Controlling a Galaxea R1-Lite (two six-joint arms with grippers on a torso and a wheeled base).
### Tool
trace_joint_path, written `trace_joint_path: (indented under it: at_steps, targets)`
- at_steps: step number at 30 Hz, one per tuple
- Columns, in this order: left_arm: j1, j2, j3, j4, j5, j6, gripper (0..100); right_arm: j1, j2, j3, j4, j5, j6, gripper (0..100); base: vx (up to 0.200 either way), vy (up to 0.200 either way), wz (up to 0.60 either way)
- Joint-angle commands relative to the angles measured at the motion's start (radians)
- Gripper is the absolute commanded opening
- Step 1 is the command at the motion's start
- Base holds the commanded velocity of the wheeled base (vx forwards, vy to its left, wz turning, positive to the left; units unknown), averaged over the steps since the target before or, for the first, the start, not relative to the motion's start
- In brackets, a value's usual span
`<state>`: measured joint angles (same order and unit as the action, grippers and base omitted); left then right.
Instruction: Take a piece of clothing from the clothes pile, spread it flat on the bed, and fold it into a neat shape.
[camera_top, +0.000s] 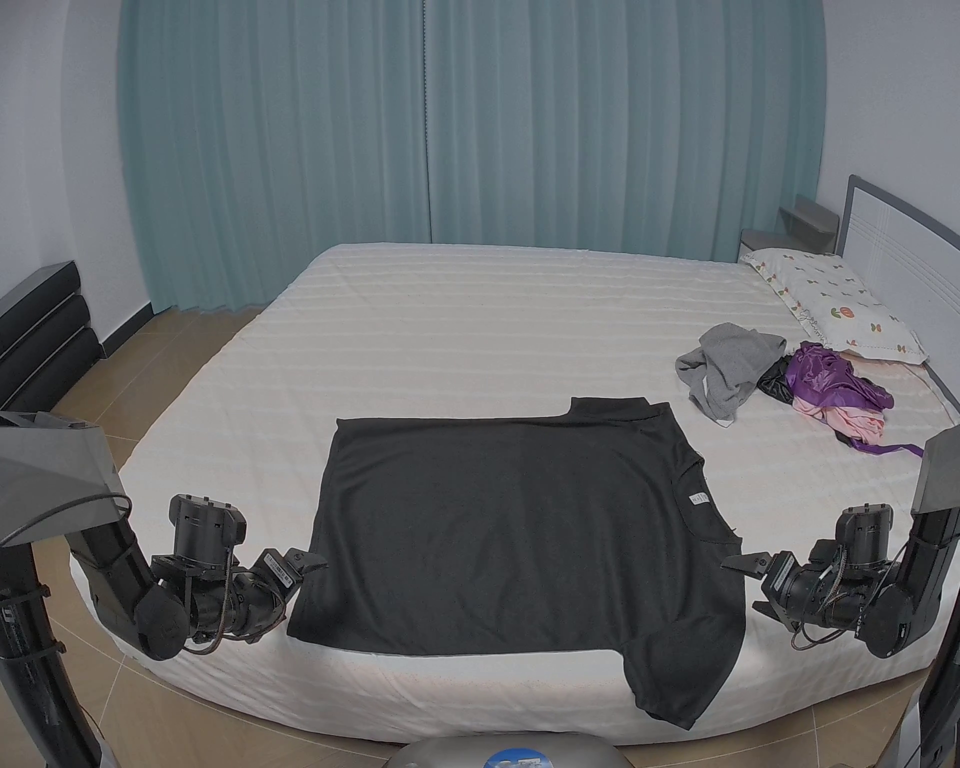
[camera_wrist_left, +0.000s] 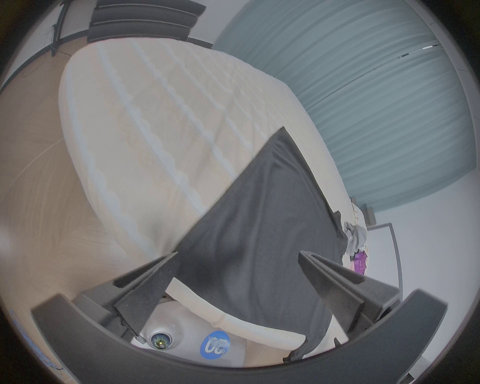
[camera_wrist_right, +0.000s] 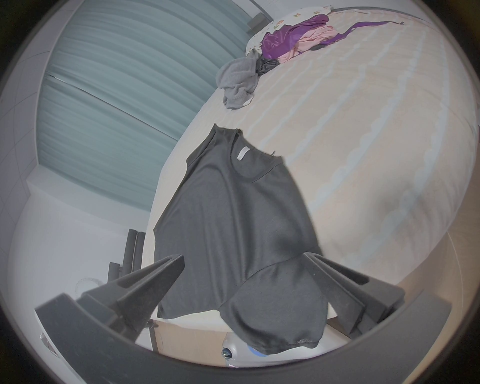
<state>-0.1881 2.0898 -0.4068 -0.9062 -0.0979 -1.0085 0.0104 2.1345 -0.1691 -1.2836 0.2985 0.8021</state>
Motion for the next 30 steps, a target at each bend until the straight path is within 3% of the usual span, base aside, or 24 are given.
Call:
trace_joint_path:
  at_steps: [1,9,15,25,30]
  targets:
    - [-0.007,0.001,-0.001,0.0,0.0,-0.002,100,-0.001,0.009,0.0,0.0,0.001,0.0,100,0.0,0.0,0.0]
    - [0.007,0.006,0.026,-0.002,-0.022,0.014,100,-0.001,0.01,0.0,0.0,0.001,0.0,100,0.0,0.0,0.0]
    - [0.09,0.01,0.091,0.0,-0.065,0.225,100,-0.001,0.015,0.0,0.0,0.001,0.002,100,0.0,0.0,0.0]
    - [0.099,0.062,0.115,0.0,-0.062,0.344,100,-0.001,0.015,0.0,0.0,0.001,0.002,100,0.0,0.0,0.0]
    - [0.09,0.076,0.103,0.0,-0.056,0.36,100,0.0,0.015,0.002,0.0,0.001,0.002,100,0.0,0.0,0.0]
